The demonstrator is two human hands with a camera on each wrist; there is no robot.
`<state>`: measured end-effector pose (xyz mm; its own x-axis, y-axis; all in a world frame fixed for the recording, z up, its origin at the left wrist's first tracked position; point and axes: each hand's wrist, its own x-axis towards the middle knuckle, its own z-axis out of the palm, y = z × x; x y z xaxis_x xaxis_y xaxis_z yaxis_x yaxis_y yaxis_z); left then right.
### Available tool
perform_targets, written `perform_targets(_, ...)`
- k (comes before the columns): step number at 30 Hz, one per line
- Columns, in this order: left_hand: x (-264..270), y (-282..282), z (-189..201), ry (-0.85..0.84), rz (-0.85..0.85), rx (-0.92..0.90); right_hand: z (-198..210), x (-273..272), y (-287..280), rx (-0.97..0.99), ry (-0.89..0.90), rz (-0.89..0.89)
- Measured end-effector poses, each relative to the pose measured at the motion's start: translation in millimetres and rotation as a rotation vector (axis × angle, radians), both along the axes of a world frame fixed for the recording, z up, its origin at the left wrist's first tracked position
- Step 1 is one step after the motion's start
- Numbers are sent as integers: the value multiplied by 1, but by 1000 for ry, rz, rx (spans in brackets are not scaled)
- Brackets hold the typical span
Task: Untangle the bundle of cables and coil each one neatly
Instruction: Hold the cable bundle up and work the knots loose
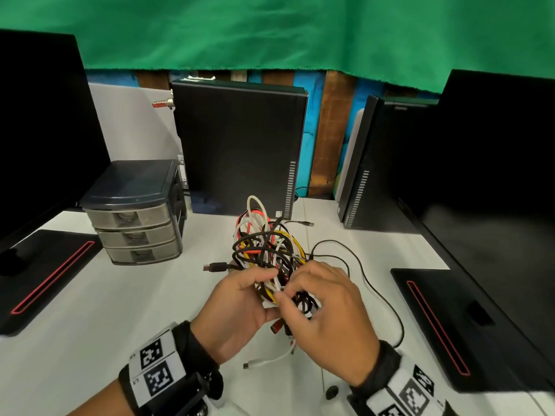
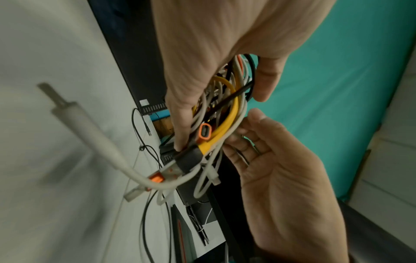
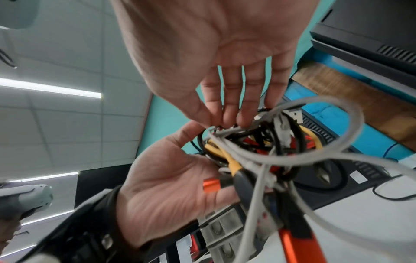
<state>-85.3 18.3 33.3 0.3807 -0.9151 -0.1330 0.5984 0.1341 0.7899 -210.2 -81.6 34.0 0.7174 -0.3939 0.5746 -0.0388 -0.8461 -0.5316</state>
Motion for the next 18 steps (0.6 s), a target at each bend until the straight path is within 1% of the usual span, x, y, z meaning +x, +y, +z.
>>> perform_targets(2, 0, 0, 0, -61, 25, 20, 3, -1, -4, 127, -25, 45)
perform_targets(4, 0, 1, 1, -108, 36, 33, 8, -3, -7, 189, -70, 44)
perform_targets(6, 1, 1, -1, -151, 29, 59, 15, -5, -13, 184, -132, -9)
perform_targets(8, 2, 3, -3, -158, 12, 82, 20, -7, -21, 155, -168, -52)
perform_targets(10, 3, 4, -4, -145, -15, 95, 21, -8, -30, 132, -167, -41)
perform_targets(12, 2, 6, -1, -159, -40, 99, 19, -9, -37, 161, -111, 8)
perform_targets(15, -2, 7, 5, -255, -59, 128, 16, -7, -39, 258, 72, 99)
perform_targets(17, -3, 5, 8, -304, -51, 158, 14, -7, -37, 235, 120, 133)
perform_targets(18, -4, 5, 9, -324, -36, 164, 13, -7, -36, 190, 123, 141)
